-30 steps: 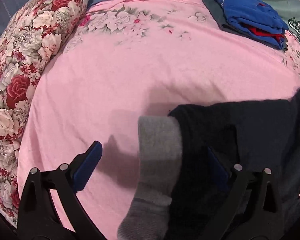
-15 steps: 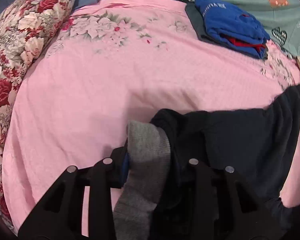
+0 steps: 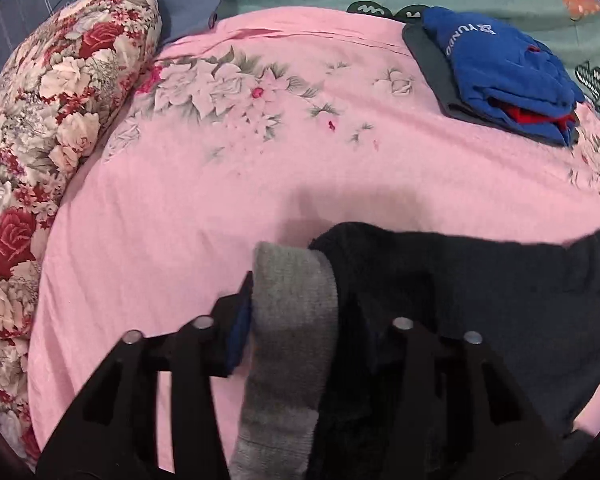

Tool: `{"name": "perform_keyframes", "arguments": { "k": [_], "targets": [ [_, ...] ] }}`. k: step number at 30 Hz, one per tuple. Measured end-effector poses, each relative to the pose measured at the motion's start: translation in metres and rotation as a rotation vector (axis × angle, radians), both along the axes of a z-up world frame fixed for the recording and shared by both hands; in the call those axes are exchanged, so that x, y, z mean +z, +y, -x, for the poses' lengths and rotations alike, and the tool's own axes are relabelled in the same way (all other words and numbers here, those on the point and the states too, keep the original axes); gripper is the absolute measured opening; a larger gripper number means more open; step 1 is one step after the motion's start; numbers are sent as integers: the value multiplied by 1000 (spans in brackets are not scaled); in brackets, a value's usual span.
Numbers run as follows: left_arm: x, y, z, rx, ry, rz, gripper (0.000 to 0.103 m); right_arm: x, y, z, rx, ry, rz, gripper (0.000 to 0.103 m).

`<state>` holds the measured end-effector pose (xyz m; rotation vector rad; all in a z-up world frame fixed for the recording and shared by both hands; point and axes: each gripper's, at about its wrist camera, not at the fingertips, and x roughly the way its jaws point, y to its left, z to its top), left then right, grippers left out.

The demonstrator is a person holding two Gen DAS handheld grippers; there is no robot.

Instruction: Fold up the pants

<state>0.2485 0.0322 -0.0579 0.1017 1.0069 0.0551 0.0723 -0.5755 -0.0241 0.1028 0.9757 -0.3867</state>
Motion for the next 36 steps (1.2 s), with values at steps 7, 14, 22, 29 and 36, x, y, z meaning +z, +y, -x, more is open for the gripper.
{"name": "perform_keyframes", "arguments": {
  "k": [7, 14, 22, 29, 36],
  "targets": [
    [46, 29, 95, -120, -127, -20, 92, 36, 37, 167, 125, -3, 0, 80],
    [9, 27, 163, -232, -28, -61, 93, -15, 62, 257, 129, 80, -113, 84],
    [-10, 45, 178, -189, 6, -14, 94, -36, 96, 231, 235, 121, -141, 5],
    [-4, 44, 189, -193, -18, 7, 93, 62, 49, 184, 148, -97, -74, 4],
    [-5, 28, 188, -192, -26, 7, 93, -13, -8, 93, -43, 117, 59, 47]
  ]
}}
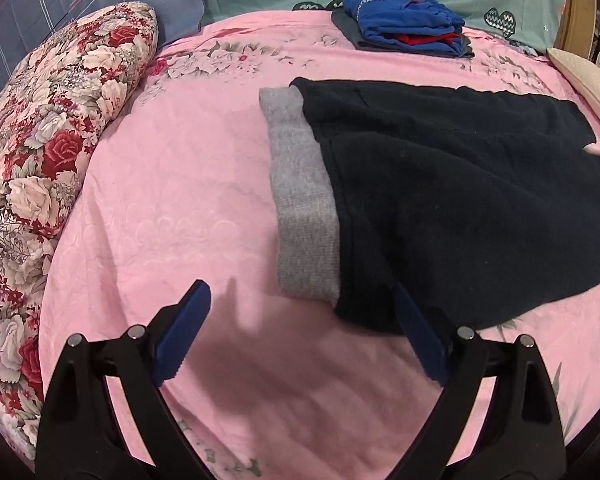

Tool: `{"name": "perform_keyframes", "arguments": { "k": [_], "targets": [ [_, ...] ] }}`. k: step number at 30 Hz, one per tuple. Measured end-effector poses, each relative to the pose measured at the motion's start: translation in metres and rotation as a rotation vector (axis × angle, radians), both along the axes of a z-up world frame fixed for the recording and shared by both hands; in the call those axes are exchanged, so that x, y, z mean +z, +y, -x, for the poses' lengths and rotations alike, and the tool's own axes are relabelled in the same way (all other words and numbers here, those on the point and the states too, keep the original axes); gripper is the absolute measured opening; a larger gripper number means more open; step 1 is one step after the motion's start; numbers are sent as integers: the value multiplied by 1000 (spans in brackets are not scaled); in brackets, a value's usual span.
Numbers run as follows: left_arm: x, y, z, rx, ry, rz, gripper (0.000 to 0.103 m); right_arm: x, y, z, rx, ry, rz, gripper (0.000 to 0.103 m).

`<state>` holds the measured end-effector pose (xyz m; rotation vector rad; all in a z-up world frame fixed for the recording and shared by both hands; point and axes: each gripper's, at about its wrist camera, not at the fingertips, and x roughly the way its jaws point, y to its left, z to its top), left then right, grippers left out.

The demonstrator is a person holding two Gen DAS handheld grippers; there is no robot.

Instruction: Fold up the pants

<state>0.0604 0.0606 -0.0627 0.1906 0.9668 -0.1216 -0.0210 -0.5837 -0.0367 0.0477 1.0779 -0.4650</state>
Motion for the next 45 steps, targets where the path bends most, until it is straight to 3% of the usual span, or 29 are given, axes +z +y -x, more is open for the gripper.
{"name": "perform_keyframes", "arguments": {
  "k": [3, 6, 9, 13, 14, 15, 17, 18, 19, 21, 25, 27, 31, 34, 36, 37, 40, 44, 45],
  "targets": [
    [0, 4, 1, 16, 9, 18, 93, -14, 10, 10, 25, -19, -18, 49],
    [4, 5, 3, 12, 6, 47, 93, -8, 28, 34, 93, -59, -78, 52],
    [-5, -8, -9, 18, 27, 26, 93, -2, 60, 52, 149, -72, -103, 58],
    [-14, -12, -18, 67, 29, 84, 93, 6, 94, 67, 195, -103, -149, 58],
    [-15, -11, -19, 78, 43, 121, 88, 7, 102, 70, 209, -103, -145, 58],
    [-15, -8, -20, 75, 56, 168, 67, 6, 110, 72, 232, -99, -142, 58],
    [-11, -6, -16, 83, 56, 201, 43, 3, 118, 72, 267, -80, -120, 57],
    [-8, -5, -13, 88, 50, 215, 38, 1, 123, 73, 283, -71, -119, 55],
    [-4, -3, -9, 89, 41, 224, 35, -1, 125, 72, 299, -64, -122, 47],
    [5, 2, -1, 96, 21, 255, 29, -5, 126, 71, 313, -62, -126, 44],
    [35, 19, 27, 112, -25, 308, 29, -7, 137, 76, 382, -69, -139, 45],
    [43, 17, 41, 96, -34, 278, 29, -4, 151, 81, 437, -91, -122, 55],
    [16, 20, 42, 131, 49, 243, 33, -10, 176, 82, 538, -88, -96, 60],
    [11, 15, 49, 146, 27, 214, 49, -24, 199, 81, 619, -46, -41, 60],
    [22, 8, 56, 128, -23, 188, 87, -33, 214, 80, 692, -37, -12, 60],
    [29, 5, 61, 118, -57, 184, 89, -35, 219, 78, 721, -36, -11, 60],
    [37, -6, 64, 79, -80, 179, 90, -40, 232, 68, 786, -27, -8, 60],
    [20, -15, 55, 80, -25, 183, 87, -49, 244, 53, 817, -25, 11, 59],
    [14, -17, 52, 82, -9, 181, 74, -50, 242, 48, 813, -19, -31, 58]
  ]
}}
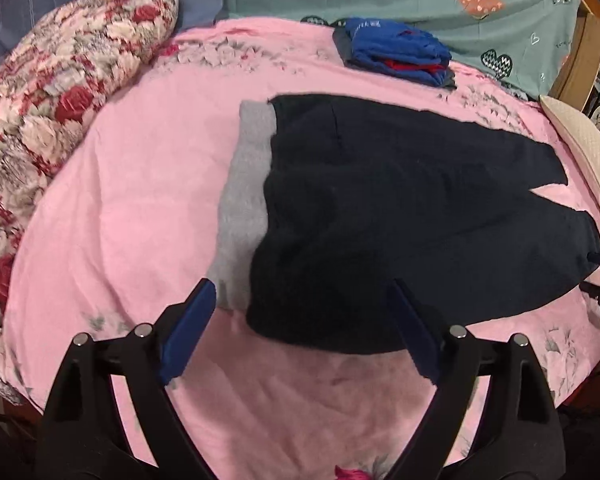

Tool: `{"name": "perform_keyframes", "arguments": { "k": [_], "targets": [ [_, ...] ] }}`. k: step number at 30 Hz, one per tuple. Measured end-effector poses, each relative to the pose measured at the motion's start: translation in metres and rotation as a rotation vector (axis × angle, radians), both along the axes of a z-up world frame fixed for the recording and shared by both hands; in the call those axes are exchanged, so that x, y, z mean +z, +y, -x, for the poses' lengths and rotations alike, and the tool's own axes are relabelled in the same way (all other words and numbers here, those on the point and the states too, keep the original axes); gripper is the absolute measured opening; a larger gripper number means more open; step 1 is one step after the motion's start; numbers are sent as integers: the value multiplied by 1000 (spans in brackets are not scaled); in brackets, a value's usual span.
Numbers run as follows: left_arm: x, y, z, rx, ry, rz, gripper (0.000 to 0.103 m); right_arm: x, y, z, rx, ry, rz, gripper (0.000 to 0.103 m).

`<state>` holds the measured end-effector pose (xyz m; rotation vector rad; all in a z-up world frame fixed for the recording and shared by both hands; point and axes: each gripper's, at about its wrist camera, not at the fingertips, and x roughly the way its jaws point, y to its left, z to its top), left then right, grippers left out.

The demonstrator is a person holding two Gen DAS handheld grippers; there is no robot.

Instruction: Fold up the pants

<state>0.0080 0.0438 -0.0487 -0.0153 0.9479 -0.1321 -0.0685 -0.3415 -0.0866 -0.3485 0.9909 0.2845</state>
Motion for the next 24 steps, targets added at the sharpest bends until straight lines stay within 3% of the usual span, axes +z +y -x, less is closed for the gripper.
{"name": "perform_keyframes", "arguments": {
  "k": [1, 2, 5, 8, 11, 15, 16, 17, 19, 21, 22, 24],
  "targets": [
    [-6, -2, -2, -5, 18, 2, 61, 1, -4, -4, 0, 27, -45, 39],
    [-11, -2, -4, -14, 28, 10, 46, 1, -4, -7, 4, 61, -87, 8],
    [-9, 0, -1, -35, 10, 17, 19, 5, 5, 2, 15, 65, -72, 3],
    [-2, 5, 5, -50, 26, 20, 3, 18, 2, 26, 48, 97, -119, 2],
    [2, 9, 13, -53, 26, -19, 2, 27, 2, 45, 82, 129, -138, 2],
    [-1, 11, 14, -57, 34, -25, 3, 12, 11, 46, 81, 167, -57, 2],
    [0, 11, 14, -55, 31, -20, 3, 14, 11, 42, 66, 150, -43, 8],
    [2, 11, 14, -52, 29, -19, 6, 20, 11, 41, 56, 119, -35, 24],
    [14, 14, 16, -44, 8, -24, 20, 47, 12, 38, 64, 25, -63, 43],
    [40, 19, 17, -28, -74, -48, 71, 87, 14, 24, 72, -72, -135, 44],
    [54, 21, 16, -12, -130, -62, 79, 105, 15, 11, 69, -108, -174, 45],
    [75, 23, 2, 2, -197, -75, 82, 129, 27, -23, 78, -160, -195, 52]
  ]
}}
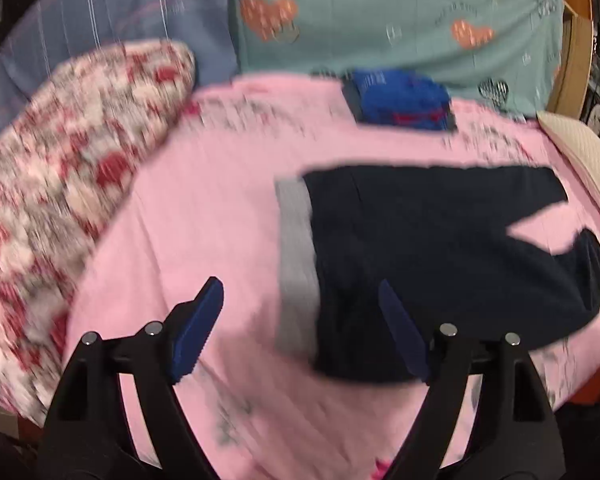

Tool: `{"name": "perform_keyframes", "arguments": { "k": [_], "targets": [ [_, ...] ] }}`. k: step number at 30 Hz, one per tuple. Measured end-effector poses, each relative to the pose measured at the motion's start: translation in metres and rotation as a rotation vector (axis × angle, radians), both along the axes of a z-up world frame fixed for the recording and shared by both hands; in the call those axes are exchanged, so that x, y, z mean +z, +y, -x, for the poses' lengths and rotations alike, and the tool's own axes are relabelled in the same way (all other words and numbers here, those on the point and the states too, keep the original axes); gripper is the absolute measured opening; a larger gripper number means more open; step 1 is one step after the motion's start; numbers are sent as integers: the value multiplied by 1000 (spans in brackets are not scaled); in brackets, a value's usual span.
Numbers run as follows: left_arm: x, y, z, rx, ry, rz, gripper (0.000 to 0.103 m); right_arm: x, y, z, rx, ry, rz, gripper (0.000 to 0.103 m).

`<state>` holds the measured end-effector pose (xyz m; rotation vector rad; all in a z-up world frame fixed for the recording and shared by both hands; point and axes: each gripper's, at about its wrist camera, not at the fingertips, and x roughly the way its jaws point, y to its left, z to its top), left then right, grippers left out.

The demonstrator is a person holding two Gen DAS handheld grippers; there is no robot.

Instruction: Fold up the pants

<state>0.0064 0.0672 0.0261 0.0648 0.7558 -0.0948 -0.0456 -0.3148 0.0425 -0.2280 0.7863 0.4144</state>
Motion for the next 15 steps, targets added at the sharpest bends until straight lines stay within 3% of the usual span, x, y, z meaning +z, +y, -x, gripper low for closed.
{"name": "perform_keyframes", "arguments": {
  "k": [3, 8, 15],
  "targets": [
    [5, -1, -46, -15, 21, 41, 82, -1, 34, -69, 53, 1, 95, 52],
    [-35, 0, -143, 23, 153, 60, 82, -49, 65, -181, 104, 128, 205, 52],
    [-82, 8, -199, 43, 281, 27, 82, -100, 75, -257, 154, 208, 255, 52]
  ]
}}
